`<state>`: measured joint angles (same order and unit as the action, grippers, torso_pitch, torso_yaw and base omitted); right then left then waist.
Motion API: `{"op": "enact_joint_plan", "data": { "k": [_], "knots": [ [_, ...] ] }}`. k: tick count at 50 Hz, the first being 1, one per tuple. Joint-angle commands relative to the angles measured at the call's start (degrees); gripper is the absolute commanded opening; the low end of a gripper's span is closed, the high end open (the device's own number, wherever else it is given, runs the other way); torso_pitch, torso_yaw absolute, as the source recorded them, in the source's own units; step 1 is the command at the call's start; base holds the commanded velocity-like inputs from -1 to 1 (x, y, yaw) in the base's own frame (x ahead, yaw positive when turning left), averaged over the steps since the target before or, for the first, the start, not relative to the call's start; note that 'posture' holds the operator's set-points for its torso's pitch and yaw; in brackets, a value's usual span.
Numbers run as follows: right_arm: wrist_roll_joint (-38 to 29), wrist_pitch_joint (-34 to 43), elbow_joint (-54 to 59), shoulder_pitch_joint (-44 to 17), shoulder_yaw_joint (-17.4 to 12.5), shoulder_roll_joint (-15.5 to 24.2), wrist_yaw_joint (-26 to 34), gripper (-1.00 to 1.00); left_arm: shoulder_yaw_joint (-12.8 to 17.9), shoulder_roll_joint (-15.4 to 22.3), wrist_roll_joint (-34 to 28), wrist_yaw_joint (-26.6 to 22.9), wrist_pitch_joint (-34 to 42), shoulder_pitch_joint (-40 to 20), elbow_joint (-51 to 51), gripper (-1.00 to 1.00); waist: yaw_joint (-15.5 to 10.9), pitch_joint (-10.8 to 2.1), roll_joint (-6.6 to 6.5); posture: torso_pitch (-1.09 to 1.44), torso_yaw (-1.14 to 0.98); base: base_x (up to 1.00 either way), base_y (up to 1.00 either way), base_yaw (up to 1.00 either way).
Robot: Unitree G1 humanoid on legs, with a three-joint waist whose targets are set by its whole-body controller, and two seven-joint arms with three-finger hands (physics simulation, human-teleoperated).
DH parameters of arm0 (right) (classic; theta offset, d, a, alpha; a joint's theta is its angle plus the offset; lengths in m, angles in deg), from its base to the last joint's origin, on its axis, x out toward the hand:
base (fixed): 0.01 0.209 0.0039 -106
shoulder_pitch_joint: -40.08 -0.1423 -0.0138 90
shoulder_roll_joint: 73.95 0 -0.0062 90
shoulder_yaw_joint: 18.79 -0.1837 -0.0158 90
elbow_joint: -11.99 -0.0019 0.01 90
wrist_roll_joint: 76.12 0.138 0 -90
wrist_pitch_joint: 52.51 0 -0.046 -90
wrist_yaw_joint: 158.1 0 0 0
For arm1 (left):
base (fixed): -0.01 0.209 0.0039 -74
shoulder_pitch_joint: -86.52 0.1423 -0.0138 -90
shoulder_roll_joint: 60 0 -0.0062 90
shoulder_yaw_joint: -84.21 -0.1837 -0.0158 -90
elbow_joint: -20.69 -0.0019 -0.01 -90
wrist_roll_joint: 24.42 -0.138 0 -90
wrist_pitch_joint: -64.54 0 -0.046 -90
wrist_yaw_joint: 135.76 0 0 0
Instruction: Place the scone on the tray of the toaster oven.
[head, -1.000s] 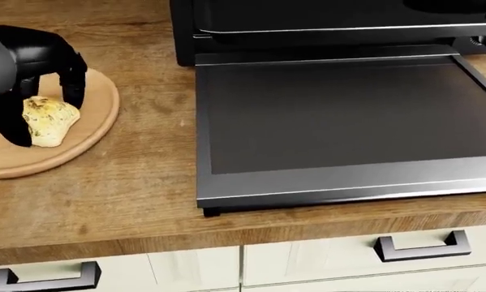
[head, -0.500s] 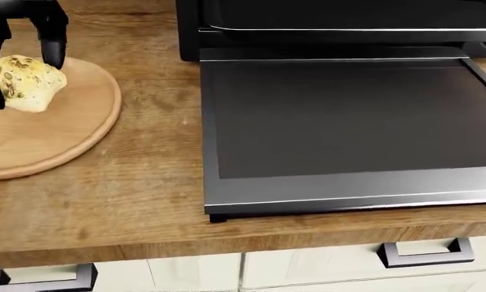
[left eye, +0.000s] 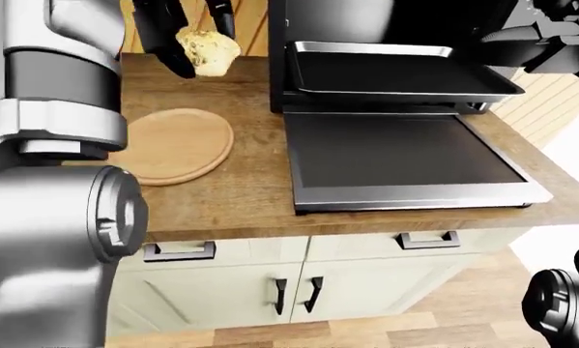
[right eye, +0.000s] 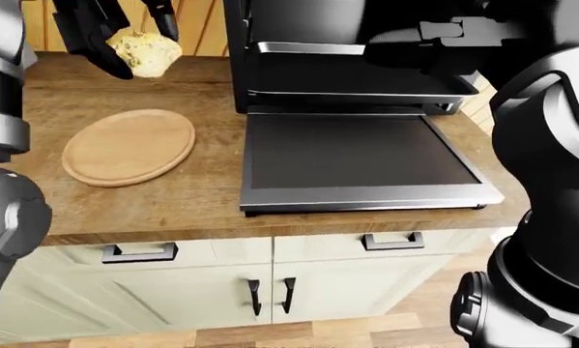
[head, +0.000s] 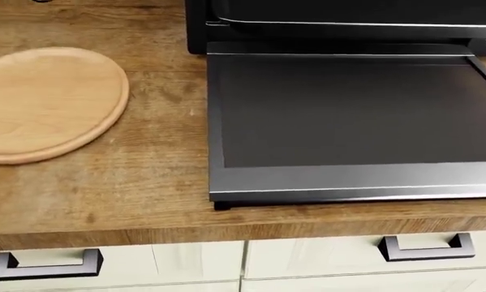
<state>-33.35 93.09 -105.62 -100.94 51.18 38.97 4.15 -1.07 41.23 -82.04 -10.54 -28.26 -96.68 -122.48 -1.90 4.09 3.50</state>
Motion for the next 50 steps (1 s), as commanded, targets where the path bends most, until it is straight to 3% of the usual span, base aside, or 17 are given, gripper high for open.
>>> {"op": "enact_joint_plan", "data": {
  "k": [1, 9, 15, 22, 30, 40, 41, 42, 50],
  "knots": [
    [0.05, -1.41, -0.41, -1.54, -1.11, 1.04, -0.29, 1.00, 0.31, -1.66, 3.60, -0.30, 5.57, -3.17, 3.94, -0.98, 0.09, -1.60, -0.12, 0.00, 0.00, 0.00, 0.00, 0.00],
    [0.74, -1.77, 0.21, -1.60, -1.17, 1.71, -0.59, 1.00, -2.32, -8.52, 8.29, 2.38, 14.78, -0.59, 9.36, -0.99, 0.14, -1.58, 0.24, 0.00, 0.00, 0.00, 0.00, 0.00],
    [1.01, -2.36, 0.45, -1.15, -1.17, 1.99, -0.60, 1.00, -3.60, -12.28, 10.58, 5.11, 17.22, -5.01, 6.73, -0.99, 0.13, -1.72, 0.70, 0.00, 0.00, 0.00, 0.00, 0.00],
    [1.24, -2.54, 0.35, -0.98, -1.09, 2.04, -0.83, 1.00, -3.53, -16.24, 13.39, 15.54, 18.40, -10.89, -4.87, -0.98, 0.08, -1.72, 1.25, 0.00, 0.00, 0.00, 0.00, 0.00],
    [1.16, -2.78, 0.23, -0.67, -0.67, 1.58, -0.92, 1.00, -5.50, -20.14, 13.67, 25.43, 18.78, -12.61, -10.34, -0.99, -0.07, -1.92, 1.80, 0.00, 0.00, 0.00, 0.00, 0.00],
    [2.01, -2.42, 0.03, -1.02, -0.96, 1.70, -1.20, 1.00, -4.04, -23.25, 16.70, 36.01, 18.98, -15.64, -17.55, -0.99, -0.29, -1.94, 2.52, 0.00, 0.00, 0.00, 0.00, 0.00],
    [2.01, -2.45, 0.17, -1.11, -0.93, 1.77, -1.19, 1.00, -3.78, -23.28, 17.03, 38.15, 18.77, -15.96, -17.87, -0.98, -0.29, -1.91, 2.56, 0.00, 0.00, 0.00, 0.00, 0.00],
    [2.01, -2.49, 0.16, -1.07, -0.64, 1.51, -1.25, 1.00, -2.34, -24.83, 17.73, 47.74, 21.07, -16.21, -20.01, -0.98, -0.29, -1.89, 2.60, 0.00, 0.00, 0.00, 0.00, 0.00],
    [1.97, -2.58, 0.03, -0.99, -0.52, 1.27, -1.26, 1.00, -2.84, -25.80, 19.91, 49.66, 22.09, -14.82, -20.65, -0.99, -0.28, -1.97, 2.71, 0.00, 0.00, 0.00, 0.00, 0.00]
  ]
}}
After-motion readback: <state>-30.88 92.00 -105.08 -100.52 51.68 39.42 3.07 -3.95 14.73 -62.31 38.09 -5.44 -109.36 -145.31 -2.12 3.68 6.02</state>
